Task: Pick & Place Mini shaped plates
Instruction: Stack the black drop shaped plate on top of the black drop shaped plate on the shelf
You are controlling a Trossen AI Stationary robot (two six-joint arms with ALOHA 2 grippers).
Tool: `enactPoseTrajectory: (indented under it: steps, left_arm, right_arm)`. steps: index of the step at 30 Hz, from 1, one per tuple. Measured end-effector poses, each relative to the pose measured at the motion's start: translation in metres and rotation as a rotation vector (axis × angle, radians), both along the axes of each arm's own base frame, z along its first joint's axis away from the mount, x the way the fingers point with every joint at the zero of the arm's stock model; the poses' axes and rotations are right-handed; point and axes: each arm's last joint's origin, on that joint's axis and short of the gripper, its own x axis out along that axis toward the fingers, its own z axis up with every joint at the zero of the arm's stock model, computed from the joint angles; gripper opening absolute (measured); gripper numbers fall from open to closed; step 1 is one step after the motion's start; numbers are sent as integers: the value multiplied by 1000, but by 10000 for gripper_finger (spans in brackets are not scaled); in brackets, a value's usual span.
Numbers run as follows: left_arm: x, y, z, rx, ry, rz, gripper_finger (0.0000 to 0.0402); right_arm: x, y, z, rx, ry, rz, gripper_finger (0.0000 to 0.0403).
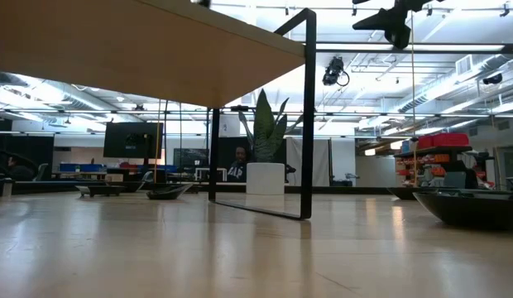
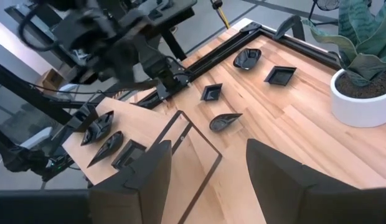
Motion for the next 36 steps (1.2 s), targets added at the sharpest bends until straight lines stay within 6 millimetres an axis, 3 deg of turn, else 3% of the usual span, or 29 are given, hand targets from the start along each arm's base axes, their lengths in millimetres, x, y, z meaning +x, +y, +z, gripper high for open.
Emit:
enactPoseTrajectory:
  steps: [8,14,27,36]
  left_arm:
    - [-9,-53,3,11,-38,-238,3]
    - [-18,-77,4,5,-46,-330,6]
    - [-10,-101,-12,-44,30,-366,7]
    - [-2,-107,-22,-159,92,-279,10]
  right_arm:
    - [0,0,0,1,5,0,210]
    - [0,0,-1,2,6,0,210]
    - [0,0,-1,2,9,0,210]
    - [0,0,-1,3,9,0,210]
